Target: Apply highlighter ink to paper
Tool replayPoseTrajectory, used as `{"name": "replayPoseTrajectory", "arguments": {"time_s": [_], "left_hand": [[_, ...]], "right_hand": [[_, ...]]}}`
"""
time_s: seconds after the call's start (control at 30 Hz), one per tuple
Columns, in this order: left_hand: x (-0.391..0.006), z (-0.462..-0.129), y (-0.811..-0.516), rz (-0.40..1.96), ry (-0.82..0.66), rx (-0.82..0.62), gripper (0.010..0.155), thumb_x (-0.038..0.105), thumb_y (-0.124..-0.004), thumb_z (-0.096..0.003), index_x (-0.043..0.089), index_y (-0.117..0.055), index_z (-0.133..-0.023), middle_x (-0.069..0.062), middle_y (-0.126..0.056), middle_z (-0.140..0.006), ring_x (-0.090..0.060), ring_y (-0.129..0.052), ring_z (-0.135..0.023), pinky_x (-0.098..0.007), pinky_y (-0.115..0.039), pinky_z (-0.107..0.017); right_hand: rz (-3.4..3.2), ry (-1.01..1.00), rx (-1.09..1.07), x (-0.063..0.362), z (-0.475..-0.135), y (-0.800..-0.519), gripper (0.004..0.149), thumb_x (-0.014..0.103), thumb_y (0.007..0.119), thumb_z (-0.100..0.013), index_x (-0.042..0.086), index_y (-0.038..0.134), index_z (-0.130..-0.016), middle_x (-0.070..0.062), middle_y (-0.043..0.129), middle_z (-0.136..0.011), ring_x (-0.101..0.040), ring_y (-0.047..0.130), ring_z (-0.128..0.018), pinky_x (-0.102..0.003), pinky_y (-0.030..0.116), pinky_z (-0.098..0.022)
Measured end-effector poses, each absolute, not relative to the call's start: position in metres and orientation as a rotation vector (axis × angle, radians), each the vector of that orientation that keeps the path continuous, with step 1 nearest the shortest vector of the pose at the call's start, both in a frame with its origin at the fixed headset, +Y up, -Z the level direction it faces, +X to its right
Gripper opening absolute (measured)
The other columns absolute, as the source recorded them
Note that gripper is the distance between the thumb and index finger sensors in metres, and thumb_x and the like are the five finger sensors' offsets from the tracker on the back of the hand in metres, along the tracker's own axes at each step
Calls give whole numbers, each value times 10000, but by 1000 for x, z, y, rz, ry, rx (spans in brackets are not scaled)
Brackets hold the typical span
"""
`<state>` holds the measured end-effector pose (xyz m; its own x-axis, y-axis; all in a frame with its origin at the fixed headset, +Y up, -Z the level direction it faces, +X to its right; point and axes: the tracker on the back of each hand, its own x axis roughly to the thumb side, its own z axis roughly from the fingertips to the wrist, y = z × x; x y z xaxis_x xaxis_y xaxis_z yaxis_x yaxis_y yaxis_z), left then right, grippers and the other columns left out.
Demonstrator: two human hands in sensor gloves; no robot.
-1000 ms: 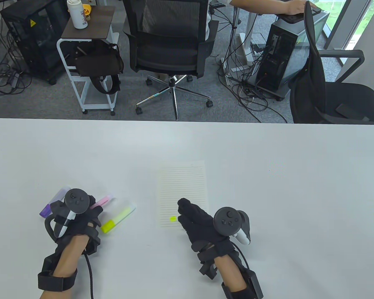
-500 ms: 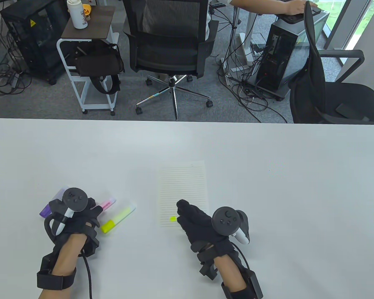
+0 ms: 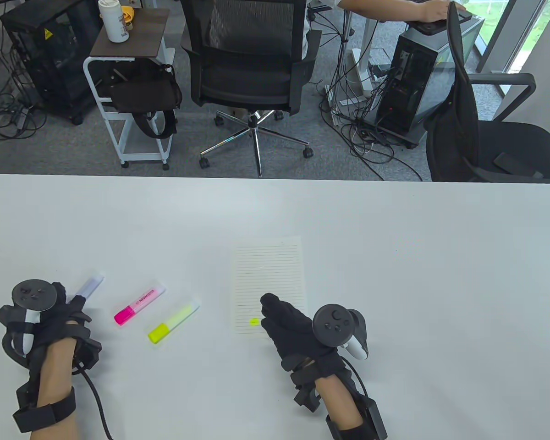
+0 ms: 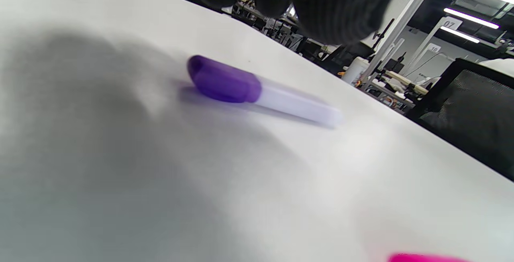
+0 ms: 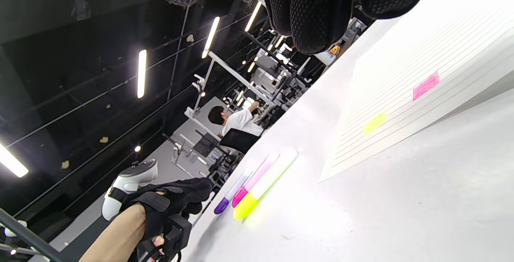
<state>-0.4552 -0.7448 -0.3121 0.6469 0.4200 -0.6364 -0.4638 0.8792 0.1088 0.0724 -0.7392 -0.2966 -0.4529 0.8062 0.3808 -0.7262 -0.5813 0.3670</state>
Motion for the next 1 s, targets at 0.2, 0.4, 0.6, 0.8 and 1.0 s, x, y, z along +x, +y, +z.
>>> {"name": "replayPoseTrajectory", "arguments": {"time_s": [0.2,0.4,0.6,0.8,1.0], "left_hand": [[-467,-320,-766,499,736,-179,703,454,-841,-434,231,-606,-1057,-113,-456,-1139,-453,-416,-1052,-688,-318,-730],[-478,-326,-776,487,761,-270,601,477,-866,-433,304,-654,-969,-63,-343,-1142,-387,-343,-1069,-659,-301,-763],[-480,-325,-776,514,748,-288,584,469,-883,-405,244,-697,-910,-44,-365,-1094,-363,-334,-1053,-651,-312,-757],[-475,-323,-768,440,764,-181,438,383,-894,-418,294,-736,-817,8,-635,-1023,-315,-539,-1003,-634,-414,-756],[-474,-322,-764,390,790,-106,478,358,-922,-391,315,-740,-830,32,-842,-877,-245,-746,-858,-604,-558,-724]], "right_hand": [[2103,195,650,73,-296,-740,578,449,611,-658,210,390,-1135,-192,542,-1129,-435,701,-908,-675,541,-698],[2103,202,646,73,-296,-740,579,450,610,-658,211,388,-1136,-192,545,-1128,-434,702,-909,-675,542,-698],[2110,213,641,73,-297,-740,574,446,606,-658,209,394,-1136,-192,549,-1126,-434,706,-905,-678,538,-698],[2113,216,640,74,-297,-740,570,446,606,-658,209,401,-1134,-193,555,-1123,-436,710,-901,-679,537,-697],[2110,219,637,75,-297,-740,571,448,606,-658,207,403,-1134,-193,559,-1122,-434,715,-898,-680,538,-697]]}}
